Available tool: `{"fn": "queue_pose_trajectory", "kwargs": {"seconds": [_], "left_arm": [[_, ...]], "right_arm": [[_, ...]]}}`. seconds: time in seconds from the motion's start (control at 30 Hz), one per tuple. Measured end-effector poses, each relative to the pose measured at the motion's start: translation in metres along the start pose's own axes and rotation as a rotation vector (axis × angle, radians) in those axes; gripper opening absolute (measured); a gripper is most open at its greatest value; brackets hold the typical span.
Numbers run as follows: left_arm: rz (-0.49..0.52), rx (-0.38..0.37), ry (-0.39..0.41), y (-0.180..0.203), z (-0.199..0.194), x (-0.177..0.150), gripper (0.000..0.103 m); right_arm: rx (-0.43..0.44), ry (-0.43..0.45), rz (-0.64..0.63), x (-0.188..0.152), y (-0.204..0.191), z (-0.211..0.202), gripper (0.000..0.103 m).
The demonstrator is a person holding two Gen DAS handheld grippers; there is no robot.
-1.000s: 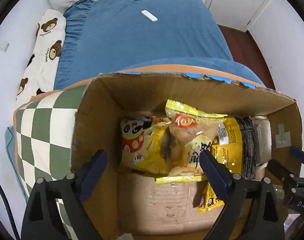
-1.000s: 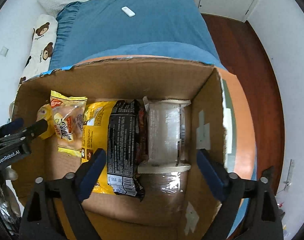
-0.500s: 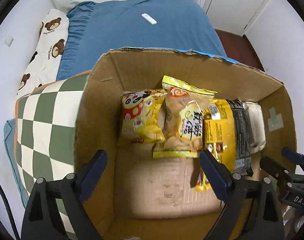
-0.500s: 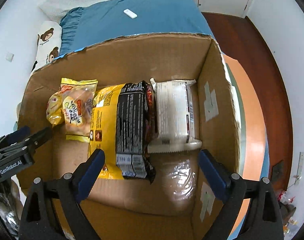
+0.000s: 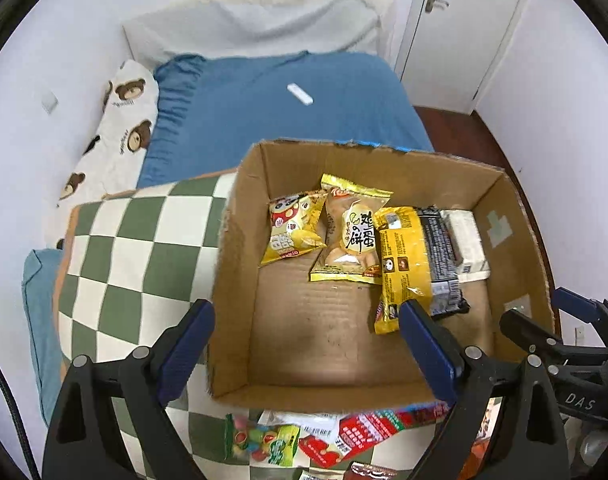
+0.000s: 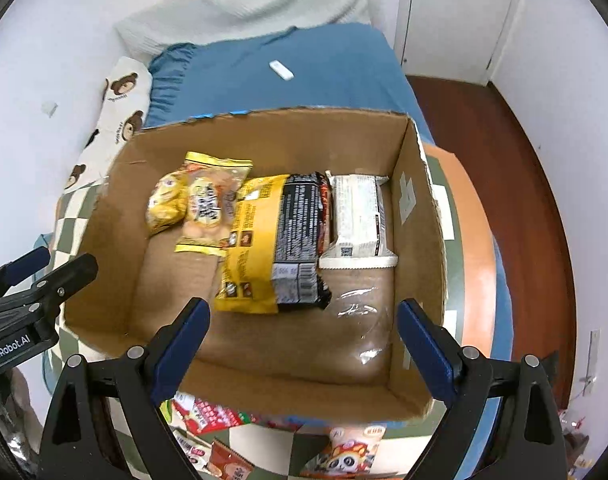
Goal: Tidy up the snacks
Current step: 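Open both grippers to release the packets into the box, then withdraw, then grasp the brown cookie packet with the left gripper while the right grasps the orange bag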
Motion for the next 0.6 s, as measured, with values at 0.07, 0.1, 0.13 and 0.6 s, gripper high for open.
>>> {"fn": "queue_pose_trajectory", "kwargs": {"seconds": [0.07, 0.1, 0.13, 0.6], "left_arm": [[0.003, 0.005, 0.020, 0.002, -0.012, -0.004, 0.094], [0.005, 0.005, 0.032, 0.003, -0.020, -0.008, 0.094], [0.005, 0.005, 0.041, 0.003, -0.025, -0.010, 0.094], [0.003, 0.012, 0.159, 0.014, -0.097, -0.046, 0.094]], "right_arm": [[0.006, 0.024, -0.009, -0.008, -0.003, -0.013, 0.096], [0.011, 0.037, -0.015, -0.012, -0.005, -0.021, 0.096], [0.014, 0.053, -0.018, -0.017, -0.006, -0.029, 0.096], [0.102, 0.209, -0.007, -0.056, -0.020, -0.121, 0.096]]}}
Point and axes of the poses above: each gripper's, at about its wrist camera, not at the fingertips, and z roughly the way its jaws point, y to its right, x to its top, the point moved 5 cm from there along z, roughly the way its jaws point, and after that the axes turned 11 degrees about z, right-handed, at the moved point
